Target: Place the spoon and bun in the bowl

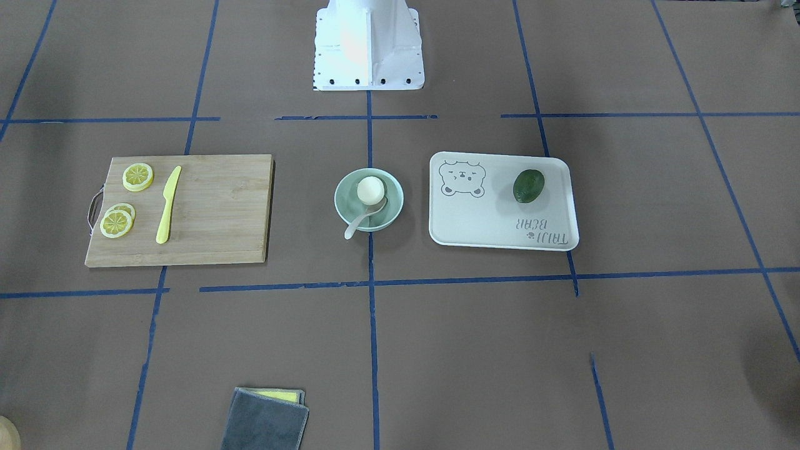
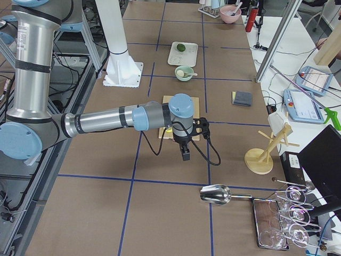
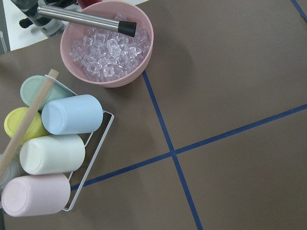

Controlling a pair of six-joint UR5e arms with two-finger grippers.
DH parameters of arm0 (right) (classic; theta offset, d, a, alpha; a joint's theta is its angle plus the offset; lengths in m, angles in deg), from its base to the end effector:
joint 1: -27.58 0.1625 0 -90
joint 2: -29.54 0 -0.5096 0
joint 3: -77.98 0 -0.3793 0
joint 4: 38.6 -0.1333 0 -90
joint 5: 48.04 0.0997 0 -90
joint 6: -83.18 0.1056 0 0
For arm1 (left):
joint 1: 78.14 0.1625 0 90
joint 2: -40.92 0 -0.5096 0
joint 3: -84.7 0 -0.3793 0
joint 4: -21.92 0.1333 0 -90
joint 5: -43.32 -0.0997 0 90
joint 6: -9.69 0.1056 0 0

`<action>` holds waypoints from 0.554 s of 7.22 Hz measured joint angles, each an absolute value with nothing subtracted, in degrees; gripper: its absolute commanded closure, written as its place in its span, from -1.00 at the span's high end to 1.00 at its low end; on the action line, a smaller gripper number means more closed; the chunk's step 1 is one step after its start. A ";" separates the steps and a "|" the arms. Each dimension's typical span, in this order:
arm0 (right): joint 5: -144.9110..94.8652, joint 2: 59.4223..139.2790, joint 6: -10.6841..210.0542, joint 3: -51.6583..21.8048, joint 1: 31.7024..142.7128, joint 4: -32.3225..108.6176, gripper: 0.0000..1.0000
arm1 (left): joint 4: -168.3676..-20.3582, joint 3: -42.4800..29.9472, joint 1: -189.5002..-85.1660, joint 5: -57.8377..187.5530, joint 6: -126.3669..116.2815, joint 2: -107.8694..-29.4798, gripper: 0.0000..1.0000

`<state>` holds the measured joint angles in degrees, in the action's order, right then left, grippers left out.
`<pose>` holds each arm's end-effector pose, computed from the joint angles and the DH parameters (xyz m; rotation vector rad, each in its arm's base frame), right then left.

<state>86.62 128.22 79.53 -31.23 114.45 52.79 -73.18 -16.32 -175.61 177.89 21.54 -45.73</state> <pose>0.0368 -0.4090 0.6553 0.1551 -0.7780 -0.1742 -0.1185 -0.4484 0.6719 0.3388 0.7287 0.1590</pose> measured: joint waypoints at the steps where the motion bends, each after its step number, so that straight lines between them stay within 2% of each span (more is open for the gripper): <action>1: 85.72 127.66 78.68 -30.31 114.97 53.40 1.00 | -70.38 -15.73 -174.76 178.04 20.66 -45.70 1.00; 4: 83.80 126.95 78.37 -29.11 114.73 53.86 1.00 | -67.93 -13.69 -166.29 178.07 16.41 -45.33 1.00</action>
